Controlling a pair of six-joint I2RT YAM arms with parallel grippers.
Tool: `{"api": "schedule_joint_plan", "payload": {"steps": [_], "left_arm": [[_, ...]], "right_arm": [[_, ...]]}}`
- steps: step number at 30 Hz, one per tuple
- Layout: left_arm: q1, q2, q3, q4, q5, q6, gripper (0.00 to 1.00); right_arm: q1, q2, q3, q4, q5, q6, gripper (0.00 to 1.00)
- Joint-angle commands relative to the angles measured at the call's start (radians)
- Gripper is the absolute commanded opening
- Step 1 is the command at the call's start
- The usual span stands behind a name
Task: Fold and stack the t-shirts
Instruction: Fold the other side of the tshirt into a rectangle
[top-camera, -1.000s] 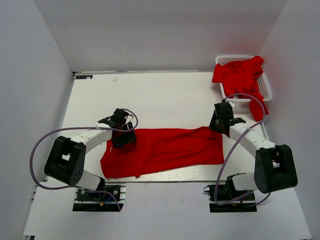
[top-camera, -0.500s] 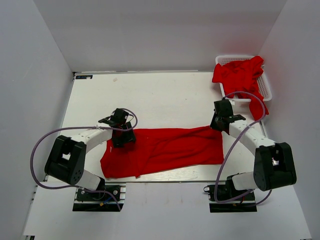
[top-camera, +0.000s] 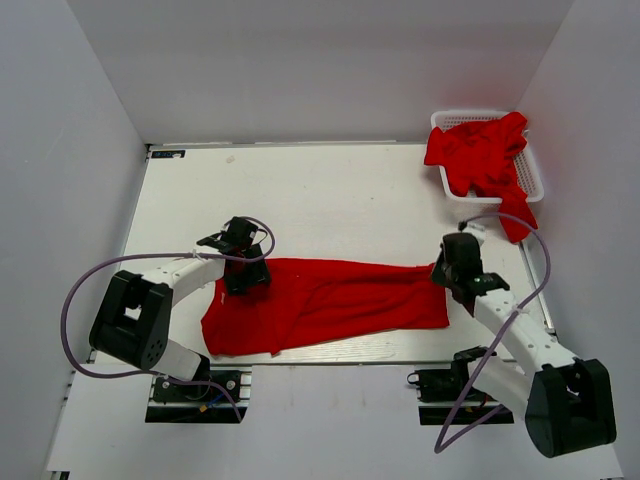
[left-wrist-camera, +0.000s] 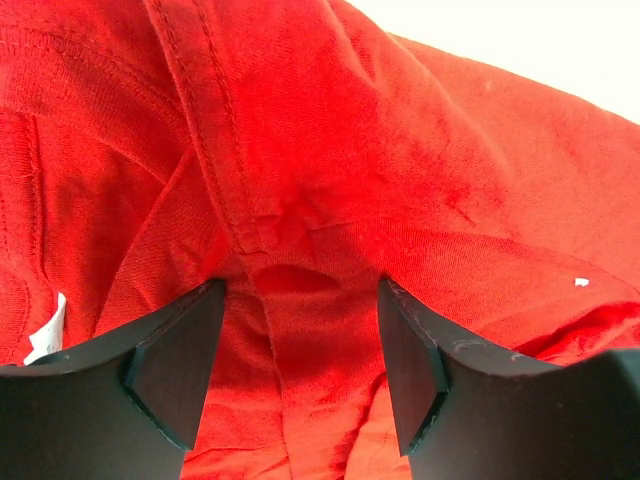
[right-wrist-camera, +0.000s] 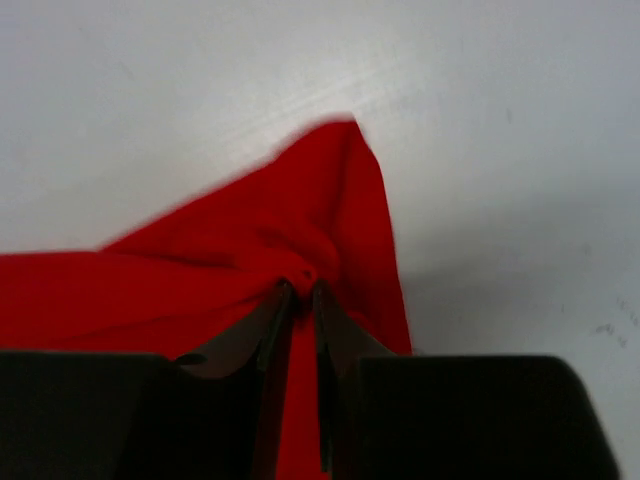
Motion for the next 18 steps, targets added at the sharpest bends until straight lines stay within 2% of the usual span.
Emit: {"api": "schedule_joint_plan", "payload": {"steps": [1, 4, 5, 7, 8, 9, 14, 18], "left_arm": [[0.006, 0.035, -0.044, -0.024, -0.043, 0.000, 0.73], [0.006, 0.017, -0.044, -0.046, -0.052, 0.000, 0.73], [0.006, 0.008, -0.035, -0.046, -0.052, 0.000, 0.73], [0.006, -0.002, -0.035, -0.070, -0.061, 0.000, 0.73], [0.006, -0.011, -0.025, -0.070, -0.061, 0.000, 0.73], [0.006, -0.011, -0.014, -0.079, -0.061, 0.000, 0.73], [0.006, -0.040, 0.049, -0.130, -0.070, 0.023, 0.73], [-0.005, -0.067, 0.159, -0.190, -0.096, 0.065, 0.73]], "right_arm": [[-0.002, -0.022, -0.096, -0.073, -0.033, 0.101, 0.20], [-0.002, -0.037, -0.106, -0.162, -0.027, 0.157, 0.34], [-0.002, -0.061, -0.093, -0.178, -0.002, 0.163, 0.49], [-0.007, -0.082, -0.067, -0.216, 0.010, 0.149, 0.65], [-0.004, -0.101, -0.044, -0.216, 0.013, 0.136, 0.87], [-0.005, -0.106, -0.034, -0.219, 0.015, 0.125, 0.90], [-0.004, -0.094, 0.066, -0.184, -0.033, 0.048, 0.90], [-0.001, -0.013, 0.133, -0.167, -0.079, -0.038, 0.84]]}}
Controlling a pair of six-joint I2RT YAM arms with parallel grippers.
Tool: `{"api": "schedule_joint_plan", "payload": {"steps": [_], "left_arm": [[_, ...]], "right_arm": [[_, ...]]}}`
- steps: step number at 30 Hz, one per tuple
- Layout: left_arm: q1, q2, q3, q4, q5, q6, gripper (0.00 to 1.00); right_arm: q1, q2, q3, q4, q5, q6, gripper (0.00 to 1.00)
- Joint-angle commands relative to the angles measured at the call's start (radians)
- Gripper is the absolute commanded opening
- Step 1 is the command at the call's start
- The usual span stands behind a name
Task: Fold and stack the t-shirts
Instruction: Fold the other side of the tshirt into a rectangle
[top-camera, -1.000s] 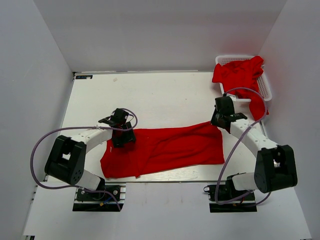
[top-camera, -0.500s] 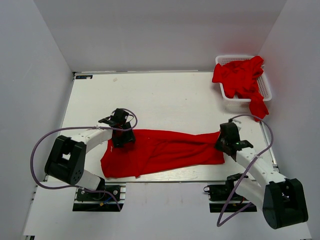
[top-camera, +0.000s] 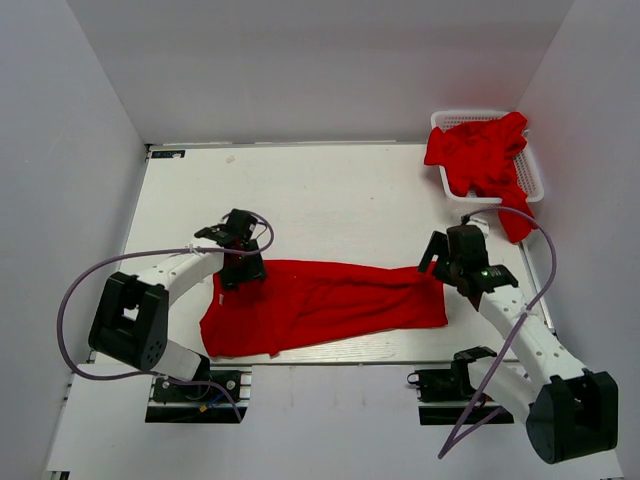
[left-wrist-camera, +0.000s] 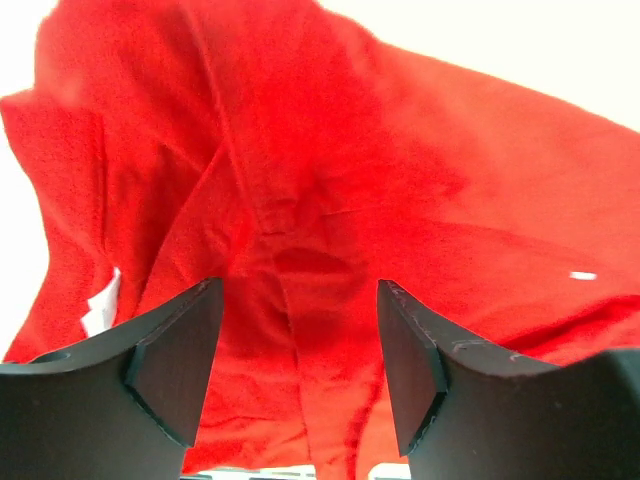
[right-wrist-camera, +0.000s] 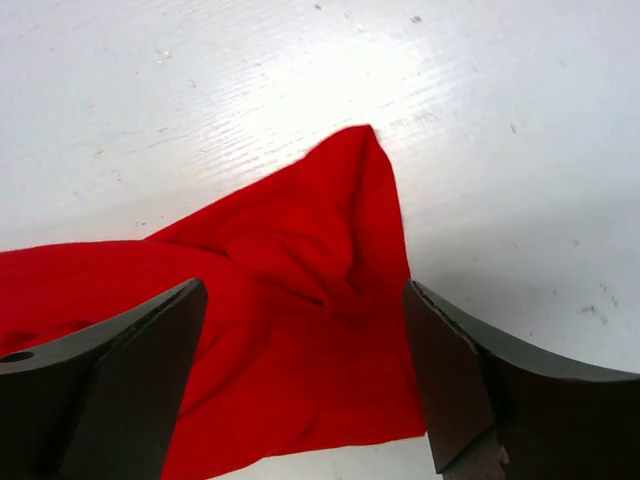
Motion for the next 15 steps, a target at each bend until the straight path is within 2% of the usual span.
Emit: {"api": "schedule_joint_plan", "payload": {"steps": [1, 5, 8, 12, 13, 15], "left_arm": [[-0.005, -0.057, 0.106, -0.066, -0.032, 0.054, 0.73], [-0.005, -0.092, 0.163, -0.075, -0.001, 0.108, 0.79], [-0.005, -0.101, 0.152, -0.003, 0.068, 0.131, 0.81], [-0.005, -0.035, 0.138, 0.064, 0.129, 0.144, 0.81], [-0.005, -0.021, 0.127, 0.064, 0.130, 0.144, 0.81], [-0.005, 0.011, 0.114, 0.110, 0.130, 0.144, 0.81]], "right_arm": [[0.001, 0.057, 0.066, 0.027, -0.045, -0.091, 0.83], [0.007, 0.138, 0.135, 0.042, -0.111, -0.207, 0.83], [0.018, 0.184, 0.151, 0.042, -0.122, -0.260, 0.82], [0.034, 0.294, 0.184, 0.016, -0.081, -0.258, 0.82], [0.038, 0.311, 0.186, 0.010, -0.067, -0.258, 0.75], [0.045, 0.347, 0.198, -0.001, -0.024, -0.251, 0.72]]}}
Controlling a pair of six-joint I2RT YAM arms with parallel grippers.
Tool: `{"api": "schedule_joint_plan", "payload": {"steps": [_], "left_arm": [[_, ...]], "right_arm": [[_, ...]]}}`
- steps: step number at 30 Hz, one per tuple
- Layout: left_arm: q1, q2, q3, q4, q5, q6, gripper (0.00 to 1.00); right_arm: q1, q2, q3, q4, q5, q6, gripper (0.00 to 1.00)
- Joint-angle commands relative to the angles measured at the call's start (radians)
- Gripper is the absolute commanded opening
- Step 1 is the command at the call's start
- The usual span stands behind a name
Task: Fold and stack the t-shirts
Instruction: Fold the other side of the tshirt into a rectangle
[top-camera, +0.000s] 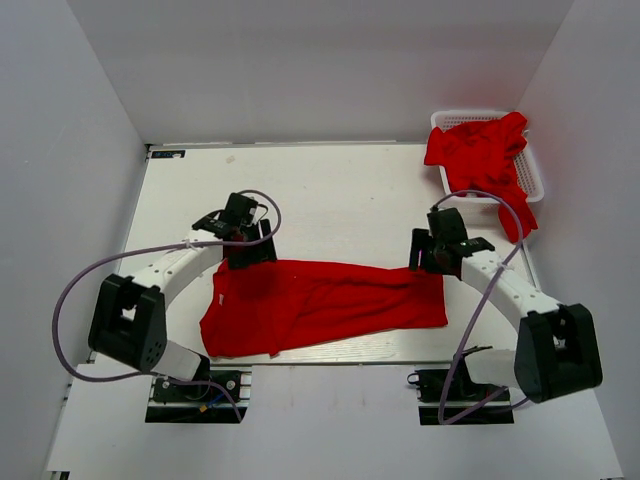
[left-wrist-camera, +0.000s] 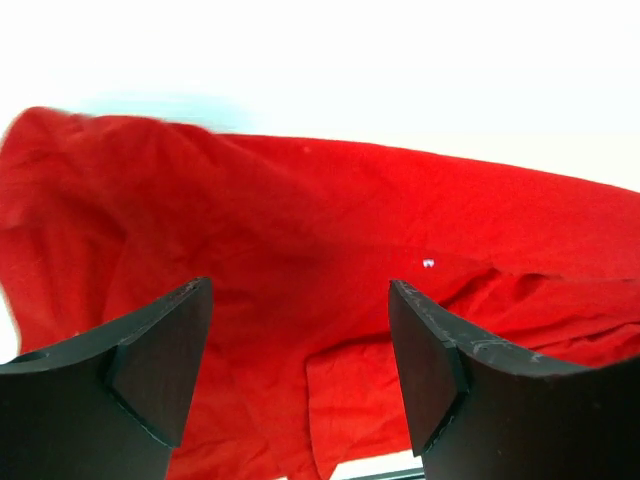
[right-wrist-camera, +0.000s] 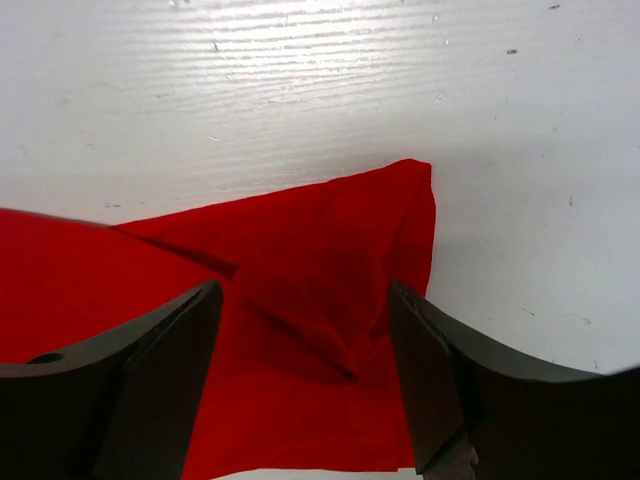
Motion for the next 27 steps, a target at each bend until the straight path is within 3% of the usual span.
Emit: {"api": "schedule_joint_plan", "payload": {"steps": [1, 17, 21, 27], "left_arm": [[-0.005, 0.043, -0.023, 0.079, 0.053, 0.019, 0.81], [0.006, 0.164, -0.132, 0.164, 0.082, 0.019, 0.78], [0.006, 0.164, -0.132, 0.173, 0.082, 0.019, 0.77], [0.006, 0.173, -0.132, 0.164, 0.064, 0.010, 0.74]], "right_arm": [[0.014, 0.037, 0.047, -0.016, 0.058, -0.023, 0.72], [0.107, 0.167, 0.078, -0.038, 0.165, -0.050, 0.59], [0.126, 0.198, 0.092, -0.062, 0.275, 0.006, 0.25], [0.124, 0.171, 0.101, -0.081, 0.374, 0.092, 0.14]]}}
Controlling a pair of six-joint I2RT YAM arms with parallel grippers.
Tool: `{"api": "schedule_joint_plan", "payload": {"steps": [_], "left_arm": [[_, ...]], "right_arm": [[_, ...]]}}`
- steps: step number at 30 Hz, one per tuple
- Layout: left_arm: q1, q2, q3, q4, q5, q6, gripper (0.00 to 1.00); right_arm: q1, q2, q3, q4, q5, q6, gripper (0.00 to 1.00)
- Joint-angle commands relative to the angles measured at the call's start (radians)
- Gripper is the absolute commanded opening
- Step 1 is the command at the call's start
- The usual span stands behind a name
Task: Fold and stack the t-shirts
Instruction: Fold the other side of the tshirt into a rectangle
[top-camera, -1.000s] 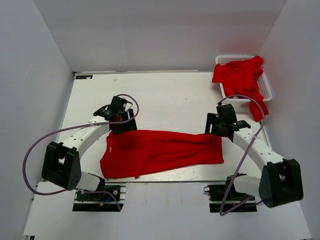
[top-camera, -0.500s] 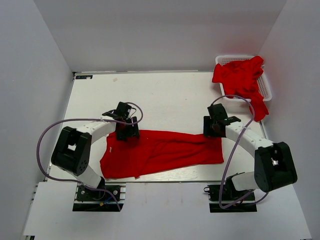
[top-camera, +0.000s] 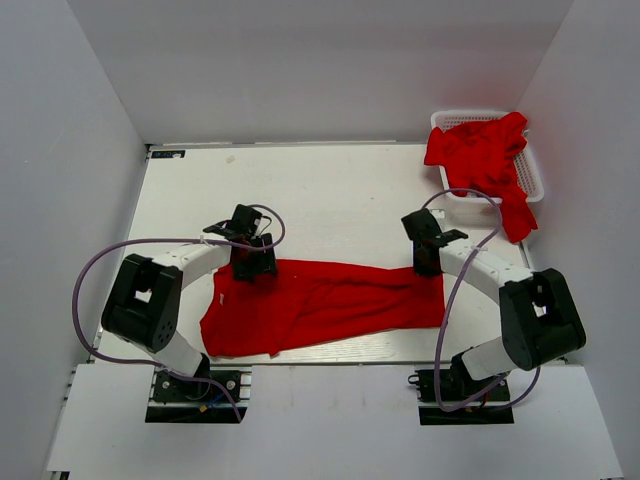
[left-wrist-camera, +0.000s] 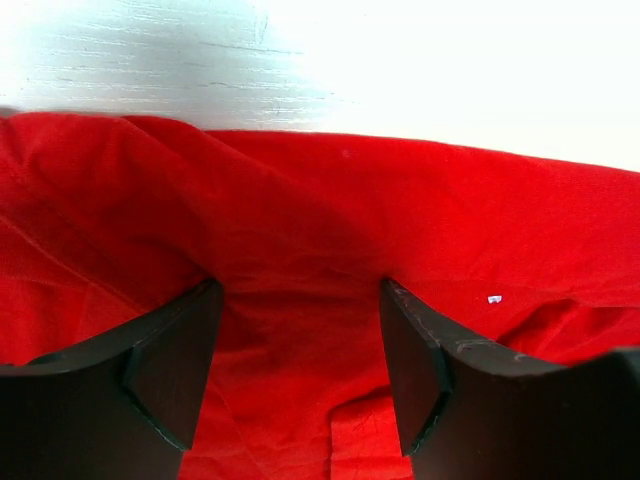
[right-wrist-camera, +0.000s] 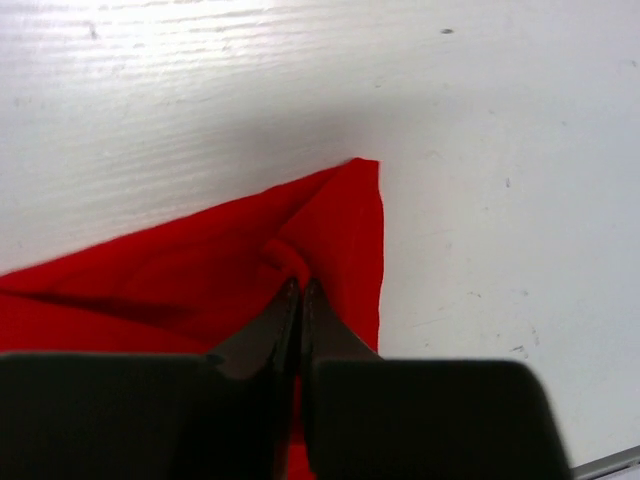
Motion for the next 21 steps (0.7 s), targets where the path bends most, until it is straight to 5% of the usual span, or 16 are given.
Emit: {"api": "schedule_joint_plan", "payload": {"steps": [1, 12, 21], "left_arm": [[0.003, 0.031, -0.037, 0.021, -0.001, -0.002, 0.74], [0.003, 0.040, -0.046, -0.007, -0.037, -0.011, 0.72], [0.003, 0.060, -0.027, -0.041, -0.080, -0.030, 0.68]], "right_arm": [[-0.006, -0.039, 0.044, -0.023, 0.120, 0.078, 0.00], [-0.029, -0.038, 0.110, -0.066, 0.203, 0.220, 0.00], [-0.078, -0.088, 0.162, 0.081, 0.187, 0.214, 0.00]]}}
